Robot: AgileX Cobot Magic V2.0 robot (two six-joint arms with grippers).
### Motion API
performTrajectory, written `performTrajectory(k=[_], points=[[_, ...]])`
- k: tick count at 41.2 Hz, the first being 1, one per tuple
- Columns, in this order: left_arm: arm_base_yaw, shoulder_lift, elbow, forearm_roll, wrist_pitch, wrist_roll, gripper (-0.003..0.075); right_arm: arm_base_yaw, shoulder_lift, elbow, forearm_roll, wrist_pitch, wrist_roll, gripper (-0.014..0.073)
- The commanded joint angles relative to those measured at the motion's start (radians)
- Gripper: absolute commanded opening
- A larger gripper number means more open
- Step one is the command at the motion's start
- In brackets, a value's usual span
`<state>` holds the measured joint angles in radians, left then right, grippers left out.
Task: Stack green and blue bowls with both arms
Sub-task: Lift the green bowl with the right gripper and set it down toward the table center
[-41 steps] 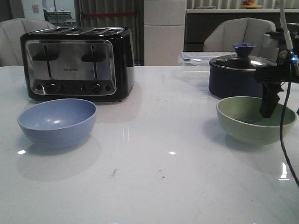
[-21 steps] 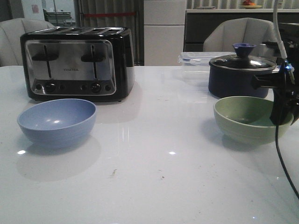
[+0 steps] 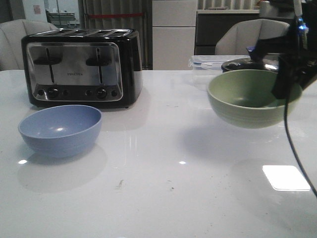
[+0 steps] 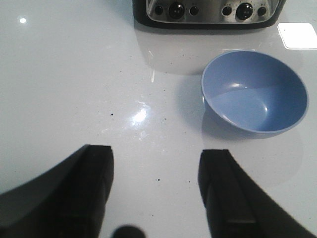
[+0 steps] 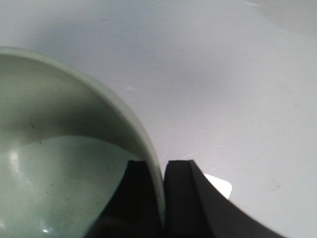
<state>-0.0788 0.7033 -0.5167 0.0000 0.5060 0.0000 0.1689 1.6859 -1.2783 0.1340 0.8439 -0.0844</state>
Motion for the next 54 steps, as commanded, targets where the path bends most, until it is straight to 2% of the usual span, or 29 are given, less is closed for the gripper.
performTrajectory(k=[1,11,18,27,29,36,39,46,54], points=[[-0.004,0.005,-0.035,-0.005,-0.07,-0.006,0.0435,0.088,-0.056,-0.029,0.017,-0.013,-0.016,0.0055],[-0.004,0.005,-0.035,-0.005,-0.07,-0.006,0.0435,0.278,0.022,-0.029,0.055,-0.062,-0.016,0.0055],[-0.004,0.005,-0.035,-0.005,-0.07,-0.006,0.0435,0.316,0.095,-0.029,0.083,-0.124,-0.016,0.0055],[-0.004,0.005,-0.035,-0.005,-0.07,-0.006,0.0435,0.316,0.147,-0.029,0.09,-0.133,-0.016,0.007],[-0.004,0.005,-0.035,-0.005,-0.07,-0.006,0.0435,0.316,0.148,-0.029,0.09,-0.133,-0.016,0.011],[-0.004,0.005,-0.035,-0.005,-0.07,-0.006,0.0435,0.316,0.148,-0.029,0.08,-0.154,-0.016,0.0346],[-0.004,0.005,-0.035,-0.005,-0.07,-0.006,0.0435,0.315,0.142,-0.033,0.061,-0.158,-0.016,0.0415],[-0.004,0.005,-0.035,-0.005,-0.07,-0.006,0.0435,0.317,0.048,-0.022,-0.008,-0.145,-0.019,0.0434],[-0.004,0.005,-0.036,-0.016,-0.07,-0.006,0.0435,0.379,-0.222,0.134,-0.018,-0.206,-0.109,0.0434]])
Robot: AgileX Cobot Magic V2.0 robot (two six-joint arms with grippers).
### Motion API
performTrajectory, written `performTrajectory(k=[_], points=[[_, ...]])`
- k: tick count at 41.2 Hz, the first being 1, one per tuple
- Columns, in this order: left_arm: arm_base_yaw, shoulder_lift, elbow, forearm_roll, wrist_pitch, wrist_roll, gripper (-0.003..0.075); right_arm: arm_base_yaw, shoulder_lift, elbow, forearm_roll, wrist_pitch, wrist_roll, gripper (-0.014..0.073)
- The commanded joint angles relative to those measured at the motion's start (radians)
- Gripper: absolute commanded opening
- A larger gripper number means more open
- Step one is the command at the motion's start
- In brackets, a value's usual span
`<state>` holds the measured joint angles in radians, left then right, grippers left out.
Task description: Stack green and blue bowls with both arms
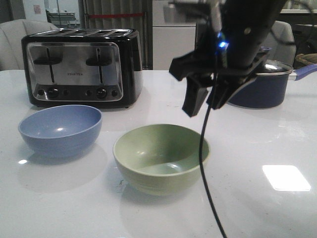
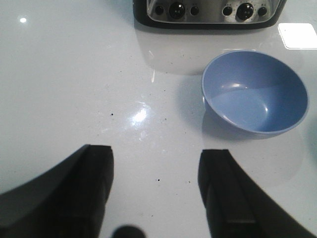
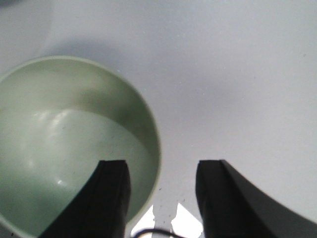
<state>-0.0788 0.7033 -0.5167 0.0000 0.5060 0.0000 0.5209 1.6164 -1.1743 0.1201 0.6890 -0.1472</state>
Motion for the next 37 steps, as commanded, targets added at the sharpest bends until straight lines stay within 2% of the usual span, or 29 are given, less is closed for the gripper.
performTrajectory(k=[1,15,19,25,37], points=[[-0.004,0.007,-0.039,-0.018,-0.07,-0.006,0.0435,0.039,-0.195,0.059,-0.004,-0.058,-0.051,0.0434],[-0.007,0.162,-0.177,-0.018,0.028,0.043,0.0439,0.077,-0.629,0.346,-0.002,-0.067,-0.051,0.0434],[-0.028,0.261,-0.232,-0.021,0.063,0.059,0.0487,0.077,-0.709,0.386,-0.001,-0.068,-0.049,0.0434],[-0.081,0.412,-0.316,-0.021,0.065,0.057,0.0573,0.077,-0.761,0.408,-0.001,-0.066,-0.044,0.0434],[-0.137,0.75,-0.508,-0.07,0.065,0.055,0.0573,0.077,-0.762,0.408,-0.001,-0.066,-0.044,0.0434]])
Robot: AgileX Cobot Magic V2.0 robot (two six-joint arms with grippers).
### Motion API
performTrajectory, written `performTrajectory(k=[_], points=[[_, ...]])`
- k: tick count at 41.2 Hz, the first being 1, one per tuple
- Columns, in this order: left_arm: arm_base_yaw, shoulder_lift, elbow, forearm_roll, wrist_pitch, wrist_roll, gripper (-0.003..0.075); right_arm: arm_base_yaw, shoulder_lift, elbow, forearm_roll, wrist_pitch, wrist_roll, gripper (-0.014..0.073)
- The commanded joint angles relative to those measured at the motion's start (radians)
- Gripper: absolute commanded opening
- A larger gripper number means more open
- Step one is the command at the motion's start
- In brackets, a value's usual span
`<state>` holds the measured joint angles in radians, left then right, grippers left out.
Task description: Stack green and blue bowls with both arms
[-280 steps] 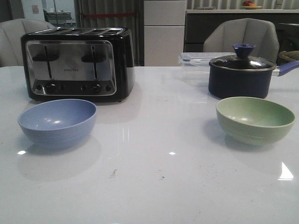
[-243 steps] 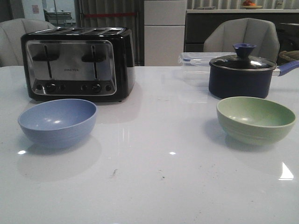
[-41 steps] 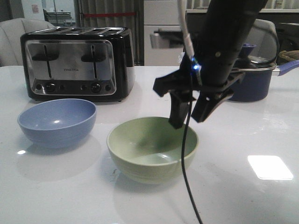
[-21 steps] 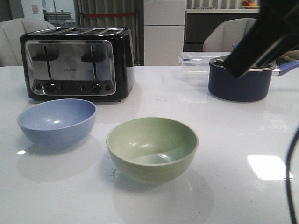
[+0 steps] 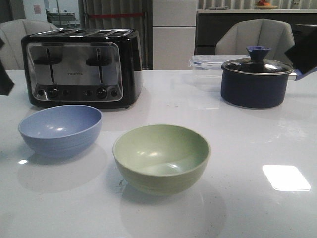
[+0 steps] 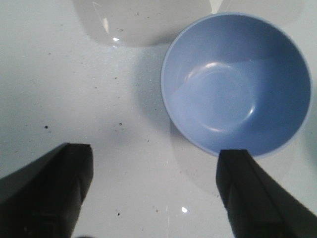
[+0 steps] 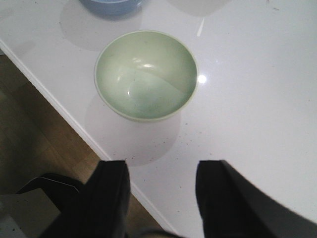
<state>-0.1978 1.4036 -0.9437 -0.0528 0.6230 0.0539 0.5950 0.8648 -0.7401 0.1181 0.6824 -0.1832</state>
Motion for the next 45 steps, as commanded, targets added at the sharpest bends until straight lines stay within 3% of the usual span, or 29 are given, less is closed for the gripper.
performTrajectory(k=[1,13,30,38,45], points=[[-0.018,0.082,-0.095,-0.017,-0.052,0.001,0.0572,0.003,-0.01,-0.026,0.001,-0.059,-0.008,0.0434],[-0.018,0.336,-0.249,-0.025,-0.058,0.001,0.0545,0.003,-0.01,-0.026,0.001,-0.059,-0.008,0.0434],[-0.018,0.398,-0.297,-0.033,-0.032,0.001,0.0087,0.003,-0.01,-0.026,0.001,-0.058,-0.008,0.0434],[-0.02,0.336,-0.351,-0.106,0.098,0.006,0.0096,0.003,-0.01,-0.026,0.001,-0.058,-0.008,0.0434],[-0.07,0.245,-0.397,-0.25,0.156,0.121,0.0096,0.003,-0.01,-0.026,0.001,-0.058,-0.008,0.0434]])
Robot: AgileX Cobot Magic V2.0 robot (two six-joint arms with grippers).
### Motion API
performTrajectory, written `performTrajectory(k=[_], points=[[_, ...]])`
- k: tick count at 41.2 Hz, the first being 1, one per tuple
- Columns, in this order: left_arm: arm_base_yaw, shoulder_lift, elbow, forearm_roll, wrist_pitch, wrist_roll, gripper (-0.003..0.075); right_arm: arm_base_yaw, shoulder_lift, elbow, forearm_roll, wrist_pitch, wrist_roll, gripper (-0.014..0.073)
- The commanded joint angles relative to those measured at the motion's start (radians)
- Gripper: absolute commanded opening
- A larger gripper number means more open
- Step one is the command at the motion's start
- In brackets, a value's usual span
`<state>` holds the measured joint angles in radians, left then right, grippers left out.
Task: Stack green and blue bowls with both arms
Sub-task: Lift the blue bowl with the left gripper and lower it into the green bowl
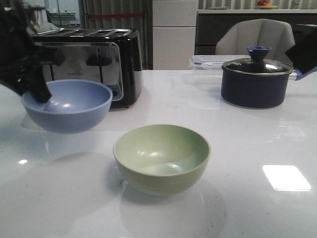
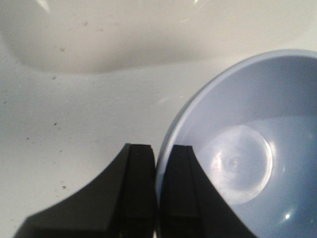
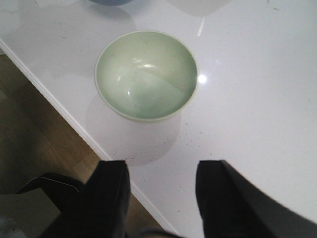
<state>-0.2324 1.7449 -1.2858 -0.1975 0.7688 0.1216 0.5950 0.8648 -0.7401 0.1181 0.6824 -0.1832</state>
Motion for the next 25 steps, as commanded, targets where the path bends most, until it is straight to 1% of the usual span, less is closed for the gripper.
performTrajectory(k=[1,5,9,16,21,25], points=[[-0.046,-0.106,-0.061,-0.124,0.024,0.063,0.0096,0.003,-0.01,-0.026,0.001,-0.058,-0.008,0.0434],[-0.108,-0.123,-0.101,-0.189,0.066,0.069,0.0096,0.003,-0.01,-0.026,0.001,-0.058,-0.008,0.0434],[-0.18,-0.121,-0.131,-0.212,0.088,0.069,0.0096,0.003,-0.01,-0.026,0.001,-0.058,-0.008,0.0434],[-0.31,-0.107,-0.133,-0.207,0.046,0.082,0.0096,0.003,-0.01,-0.026,0.001,-0.058,-0.008,0.0434],[-0.356,-0.078,-0.133,-0.198,0.019,0.082,0.0096,0.003,-0.01,-0.026,0.001,-0.058,-0.008,0.0434],[-0.363,-0.043,-0.133,-0.191,0.017,0.085,0.0096,0.003,-0.01,-0.026,0.001,-0.058,-0.008,0.0434]])
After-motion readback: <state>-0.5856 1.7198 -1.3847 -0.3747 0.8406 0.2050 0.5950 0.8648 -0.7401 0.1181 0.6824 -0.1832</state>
